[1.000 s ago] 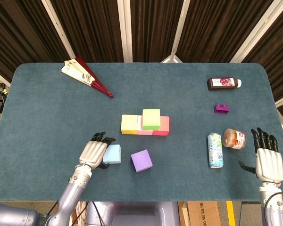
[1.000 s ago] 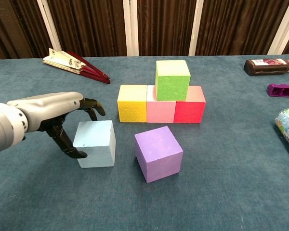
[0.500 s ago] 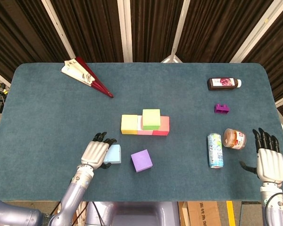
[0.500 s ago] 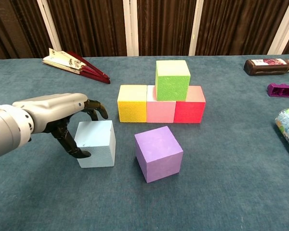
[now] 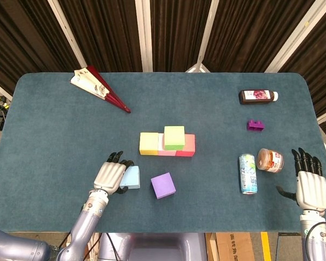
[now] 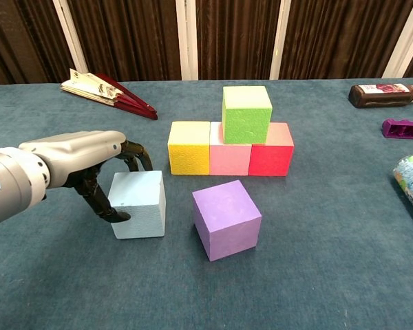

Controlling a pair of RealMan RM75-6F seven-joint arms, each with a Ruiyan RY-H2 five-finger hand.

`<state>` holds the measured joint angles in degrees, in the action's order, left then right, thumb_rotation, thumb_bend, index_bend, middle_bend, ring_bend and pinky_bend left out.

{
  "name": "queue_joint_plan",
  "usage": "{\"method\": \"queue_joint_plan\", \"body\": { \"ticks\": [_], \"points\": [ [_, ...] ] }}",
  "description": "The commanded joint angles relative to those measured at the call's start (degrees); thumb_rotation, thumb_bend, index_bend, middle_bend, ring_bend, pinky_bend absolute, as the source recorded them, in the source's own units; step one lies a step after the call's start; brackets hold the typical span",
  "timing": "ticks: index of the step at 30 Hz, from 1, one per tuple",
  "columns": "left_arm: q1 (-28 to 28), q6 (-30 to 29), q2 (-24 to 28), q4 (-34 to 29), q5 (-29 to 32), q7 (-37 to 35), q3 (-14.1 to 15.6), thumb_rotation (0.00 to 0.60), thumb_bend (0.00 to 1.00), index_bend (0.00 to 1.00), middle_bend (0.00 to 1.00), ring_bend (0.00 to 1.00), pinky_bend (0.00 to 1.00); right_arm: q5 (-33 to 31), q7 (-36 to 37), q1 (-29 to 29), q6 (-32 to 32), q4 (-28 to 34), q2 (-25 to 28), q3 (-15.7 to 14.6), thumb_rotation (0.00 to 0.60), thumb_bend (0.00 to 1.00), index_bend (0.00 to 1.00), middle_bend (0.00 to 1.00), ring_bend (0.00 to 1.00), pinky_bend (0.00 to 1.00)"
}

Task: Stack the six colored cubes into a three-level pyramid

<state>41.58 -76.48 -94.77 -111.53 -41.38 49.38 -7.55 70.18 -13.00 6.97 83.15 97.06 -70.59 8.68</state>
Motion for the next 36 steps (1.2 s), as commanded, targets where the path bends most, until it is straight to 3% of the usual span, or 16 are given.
{"method": "queue_joint_plan", "body": {
  "ticks": [1, 11, 19, 24, 30, 36],
  "points": [
    [0.2, 0.0, 0.3, 0.0, 0.6, 0.4, -0.2, 0.600, 0.31, 0.29, 0.33, 0.00, 0.00, -0.3, 0.0, 0.0, -0.1, 0.1, 0.0, 0.1, 0.600, 0.13, 0.00, 0.01, 0.00, 0.00],
    [-0.1, 0.1, 3.0, -1.5, -0.4, -2.5, -2.1, 0.600, 0.39, 0.32, 0.37, 0.00, 0.00, -1.0, -0.2, -0.2, -0.2, 0.6, 0.1, 0.5, 0.600, 0.13, 0.00, 0.01, 0.00, 0.00],
    [1.3, 5.7, 11.0, -5.0, 0.4, -4.0, -3.7, 0.600, 0.43, 0.32, 0.37, 0.00, 0.00, -1.6, -0.7, -0.2, -0.3, 0.7, -0.1, 0.7, 0.600, 0.13, 0.00, 0.01, 0.00, 0.00],
    [3.3, 10.9, 21.9, -9.2, 3.5, -4.5, -6.4, 0.600, 0.43, 0.31, 0.36, 0.00, 0.00, -2.3, -2.4, 0.1, -0.5, 0.6, -0.8, 0.8, 0.600, 0.13, 0.00, 0.01, 0.00, 0.00],
    [5.5, 16.2, 27.2, -7.0, 4.6, -9.0, -9.4, 0.600, 0.43, 0.31, 0.35, 0.00, 0.00, -2.8, -3.2, 0.2, -0.3, 1.0, -0.9, 1.0, 0.600, 0.13, 0.00, 0.01, 0.00, 0.00],
    [6.8, 20.8, 28.0, -2.7, 3.7, -16.4, -12.2, 0.600, 0.43, 0.31, 0.34, 0.00, 0.00, -3.3, -4.1, 0.4, -0.6, 1.2, -1.1, 1.0, 0.600, 0.13, 0.00, 0.01, 0.00, 0.00]
  ]
}}
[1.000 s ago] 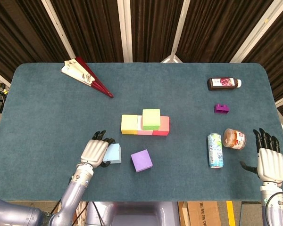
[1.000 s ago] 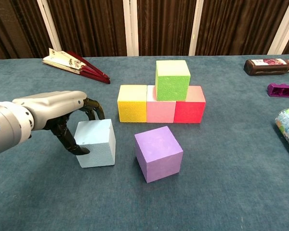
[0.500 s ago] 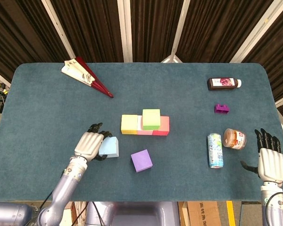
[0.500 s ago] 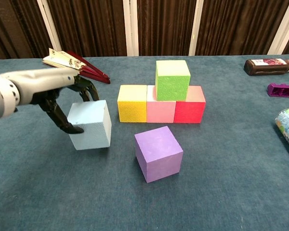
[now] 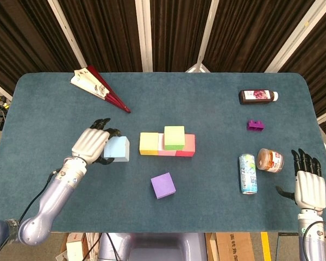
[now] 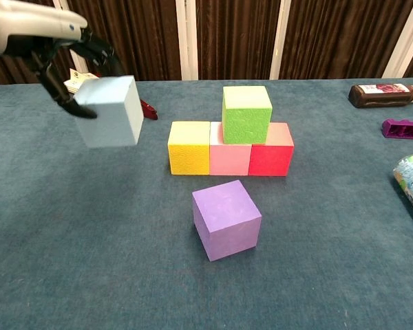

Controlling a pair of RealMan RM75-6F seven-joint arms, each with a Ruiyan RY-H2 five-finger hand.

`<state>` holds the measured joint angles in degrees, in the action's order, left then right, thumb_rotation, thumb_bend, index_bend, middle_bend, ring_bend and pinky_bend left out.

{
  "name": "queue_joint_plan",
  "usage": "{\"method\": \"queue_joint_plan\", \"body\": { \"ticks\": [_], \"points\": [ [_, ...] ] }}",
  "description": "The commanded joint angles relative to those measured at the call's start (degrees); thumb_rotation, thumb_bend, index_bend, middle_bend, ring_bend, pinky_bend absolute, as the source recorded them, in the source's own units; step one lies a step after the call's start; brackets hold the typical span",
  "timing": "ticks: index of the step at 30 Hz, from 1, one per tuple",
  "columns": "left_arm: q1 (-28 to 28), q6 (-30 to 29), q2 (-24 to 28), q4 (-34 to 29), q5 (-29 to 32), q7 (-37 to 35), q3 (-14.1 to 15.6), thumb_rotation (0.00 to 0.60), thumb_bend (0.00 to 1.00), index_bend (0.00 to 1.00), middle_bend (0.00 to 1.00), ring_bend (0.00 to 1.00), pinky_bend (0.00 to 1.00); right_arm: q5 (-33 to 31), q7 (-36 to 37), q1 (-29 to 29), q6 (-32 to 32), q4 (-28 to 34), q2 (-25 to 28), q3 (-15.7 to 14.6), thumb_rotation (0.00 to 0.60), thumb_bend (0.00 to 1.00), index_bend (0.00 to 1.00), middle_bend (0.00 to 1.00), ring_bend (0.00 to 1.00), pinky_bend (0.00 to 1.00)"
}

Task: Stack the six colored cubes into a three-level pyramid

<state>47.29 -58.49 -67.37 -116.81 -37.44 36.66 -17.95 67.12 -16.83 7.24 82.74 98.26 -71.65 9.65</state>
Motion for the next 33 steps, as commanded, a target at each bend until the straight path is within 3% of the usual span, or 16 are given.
{"method": "queue_joint_plan", "body": {
  "ticks": [1, 7, 16, 26, 33],
  "points": [
    [1.7, 4.1, 0.6, 3.7, 0.3, -4.5, -1.9, 0.600, 0.43, 0.31, 0.34, 0.00, 0.00, -0.4, -0.4, 0.1, -0.3, 0.0, 0.0, 0.1, 0.600, 0.13, 0.00, 0.01, 0.00, 0.00],
    [6.1, 7.7, -0.2, 8.5, 2.5, -3.8, -1.2, 0.600, 0.43, 0.31, 0.34, 0.00, 0.00, -1.6, -0.9, 0.3, -0.3, -0.2, -0.2, 0.7, 0.600, 0.13, 0.00, 0.01, 0.00, 0.00],
    [10.0, 5.6, -4.6, 14.3, 4.6, -5.3, -1.5, 0.600, 0.43, 0.31, 0.33, 0.00, 0.00, -2.6, -1.2, 0.6, -0.7, -0.6, -0.6, 1.0, 0.600, 0.13, 0.00, 0.01, 0.00, 0.00],
    [12.8, 3.3, -8.1, 16.7, 5.9, -2.6, 1.3, 0.600, 0.43, 0.31, 0.33, 0.00, 0.00, -2.9, -1.0, 0.1, -0.3, -0.1, 0.0, 0.9, 0.600, 0.13, 0.00, 0.01, 0.00, 0.00],
    [14.6, 0.2, -11.3, 17.8, 7.5, -1.0, 1.6, 0.600, 0.42, 0.31, 0.33, 0.00, 0.00, -2.7, -0.9, 0.1, -0.4, 0.1, 0.2, 0.7, 0.600, 0.13, 0.00, 0.01, 0.00, 0.00]
  ]
}}
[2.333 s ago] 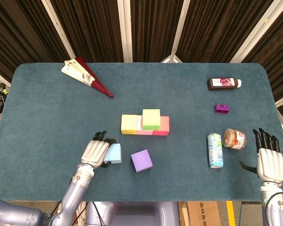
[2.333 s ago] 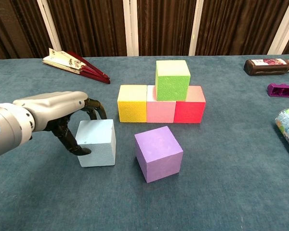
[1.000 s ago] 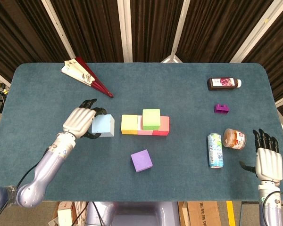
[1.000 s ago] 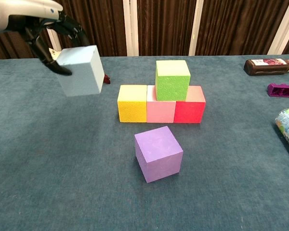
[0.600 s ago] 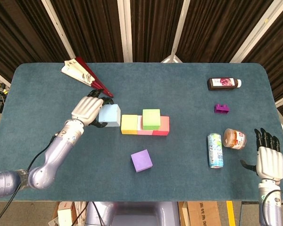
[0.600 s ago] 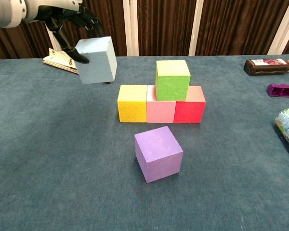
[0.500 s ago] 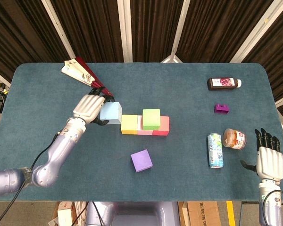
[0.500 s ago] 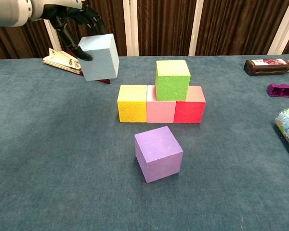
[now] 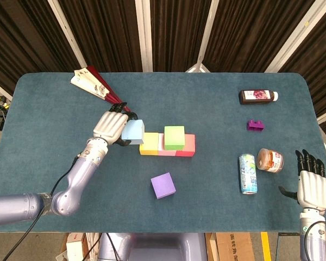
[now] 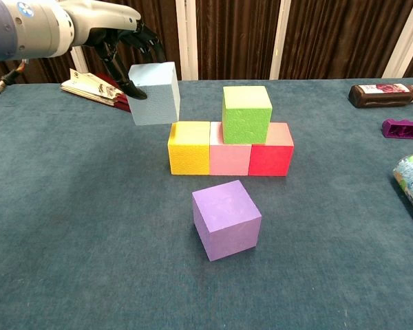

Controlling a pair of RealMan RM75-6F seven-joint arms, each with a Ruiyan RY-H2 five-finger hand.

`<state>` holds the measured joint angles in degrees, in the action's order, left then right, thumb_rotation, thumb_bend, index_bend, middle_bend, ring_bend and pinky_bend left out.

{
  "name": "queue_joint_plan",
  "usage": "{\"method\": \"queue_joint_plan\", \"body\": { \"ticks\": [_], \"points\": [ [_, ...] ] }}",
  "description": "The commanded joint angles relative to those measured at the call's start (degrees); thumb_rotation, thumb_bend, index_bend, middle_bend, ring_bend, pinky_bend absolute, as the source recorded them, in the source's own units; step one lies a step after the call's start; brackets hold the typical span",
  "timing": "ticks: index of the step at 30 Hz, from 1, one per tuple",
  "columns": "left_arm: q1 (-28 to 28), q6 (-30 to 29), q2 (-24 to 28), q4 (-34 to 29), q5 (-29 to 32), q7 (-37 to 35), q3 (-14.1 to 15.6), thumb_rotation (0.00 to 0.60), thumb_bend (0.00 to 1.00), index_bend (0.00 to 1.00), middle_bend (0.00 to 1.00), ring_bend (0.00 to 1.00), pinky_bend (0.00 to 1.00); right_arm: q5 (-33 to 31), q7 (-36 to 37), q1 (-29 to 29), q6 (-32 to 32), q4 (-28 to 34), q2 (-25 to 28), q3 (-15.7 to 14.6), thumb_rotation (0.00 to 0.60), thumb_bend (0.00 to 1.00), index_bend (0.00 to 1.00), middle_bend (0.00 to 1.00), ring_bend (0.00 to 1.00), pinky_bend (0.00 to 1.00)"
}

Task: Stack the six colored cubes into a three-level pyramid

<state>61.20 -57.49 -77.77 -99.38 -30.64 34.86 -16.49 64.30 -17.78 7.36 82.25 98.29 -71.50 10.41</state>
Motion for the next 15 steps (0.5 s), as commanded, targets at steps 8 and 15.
{"method": "queue_joint_plan", "body": {
  "ticks": [8, 15],
  "points": [
    [2.8, -3.4, -2.8, -0.6, 5.0, 3.3, -0.5, 0.600, 0.41, 0.30, 0.32, 0.00, 0.00, 0.1, 0.9, -0.4, 0.5, 0.5, 0.6, 0.1, 0.600, 0.13, 0.00, 0.01, 0.00, 0.00],
    [4.6, -4.4, -4.3, -1.0, 9.5, 4.5, -1.6, 0.600, 0.41, 0.29, 0.31, 0.00, 0.00, 0.3, 1.6, -0.6, 0.3, 0.6, 1.1, 0.0, 0.600, 0.13, 0.00, 0.01, 0.00, 0.00]
  ]
}}
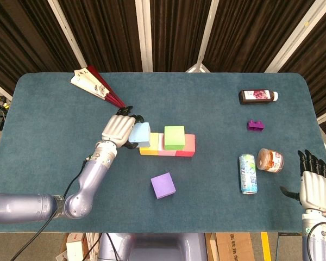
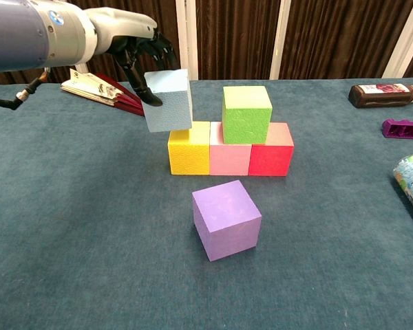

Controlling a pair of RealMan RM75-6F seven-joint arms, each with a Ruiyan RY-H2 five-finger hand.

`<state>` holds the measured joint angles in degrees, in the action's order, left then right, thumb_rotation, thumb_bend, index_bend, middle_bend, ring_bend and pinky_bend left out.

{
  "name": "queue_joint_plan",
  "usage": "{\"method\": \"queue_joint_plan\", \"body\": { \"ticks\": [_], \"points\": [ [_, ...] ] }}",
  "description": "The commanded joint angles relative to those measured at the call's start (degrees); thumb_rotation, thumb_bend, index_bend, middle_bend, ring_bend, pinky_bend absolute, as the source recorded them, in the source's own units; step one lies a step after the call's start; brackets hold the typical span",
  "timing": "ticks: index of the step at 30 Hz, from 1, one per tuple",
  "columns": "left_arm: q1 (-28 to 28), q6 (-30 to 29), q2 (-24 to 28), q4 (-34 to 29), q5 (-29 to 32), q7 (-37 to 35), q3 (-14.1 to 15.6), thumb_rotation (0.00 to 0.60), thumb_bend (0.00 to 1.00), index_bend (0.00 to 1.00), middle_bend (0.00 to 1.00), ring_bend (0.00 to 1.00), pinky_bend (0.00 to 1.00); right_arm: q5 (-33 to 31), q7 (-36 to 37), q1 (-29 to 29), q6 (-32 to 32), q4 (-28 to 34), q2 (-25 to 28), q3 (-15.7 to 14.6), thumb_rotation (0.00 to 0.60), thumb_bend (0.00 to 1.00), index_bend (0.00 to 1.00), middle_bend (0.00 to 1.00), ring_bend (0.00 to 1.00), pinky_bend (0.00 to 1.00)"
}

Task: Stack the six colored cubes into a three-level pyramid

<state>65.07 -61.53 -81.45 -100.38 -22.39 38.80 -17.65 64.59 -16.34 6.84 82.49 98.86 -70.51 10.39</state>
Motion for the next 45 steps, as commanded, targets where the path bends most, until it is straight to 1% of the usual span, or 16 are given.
{"method": "queue_joint_plan", "body": {
  "ticks": [1, 7, 24, 45],
  "points": [
    [1.0, -0.5, -0.8, 0.2, 1.6, 0.7, -0.5, 0.600, 0.41, 0.30, 0.31, 0.00, 0.00, 0.0, 0.2, -0.1, 0.0, 0.1, 0.2, 0.0, 0.600, 0.13, 0.00, 0.01, 0.00, 0.00],
    [2.0, 0.1, -2.0, 1.2, 3.2, -0.2, -1.8, 0.600, 0.41, 0.30, 0.30, 0.00, 0.00, -0.1, 0.7, -0.1, 0.0, 0.0, 0.3, 0.2, 0.600, 0.13, 0.00, 0.01, 0.00, 0.00],
    [4.7, 2.5, -4.2, 5.1, 2.3, 0.5, -1.2, 0.600, 0.40, 0.30, 0.28, 0.00, 0.00, -0.9, 0.3, -0.1, -0.1, 0.2, 0.2, 0.3, 0.600, 0.13, 0.00, 0.01, 0.00, 0.00],
    [6.1, 0.7, -6.1, 6.5, 3.2, 2.3, -0.1, 0.600, 0.40, 0.29, 0.27, 0.00, 0.00, -1.5, 0.3, 0.0, -0.3, 0.5, 0.4, 0.5, 0.600, 0.13, 0.00, 0.01, 0.00, 0.00]
  ]
}}
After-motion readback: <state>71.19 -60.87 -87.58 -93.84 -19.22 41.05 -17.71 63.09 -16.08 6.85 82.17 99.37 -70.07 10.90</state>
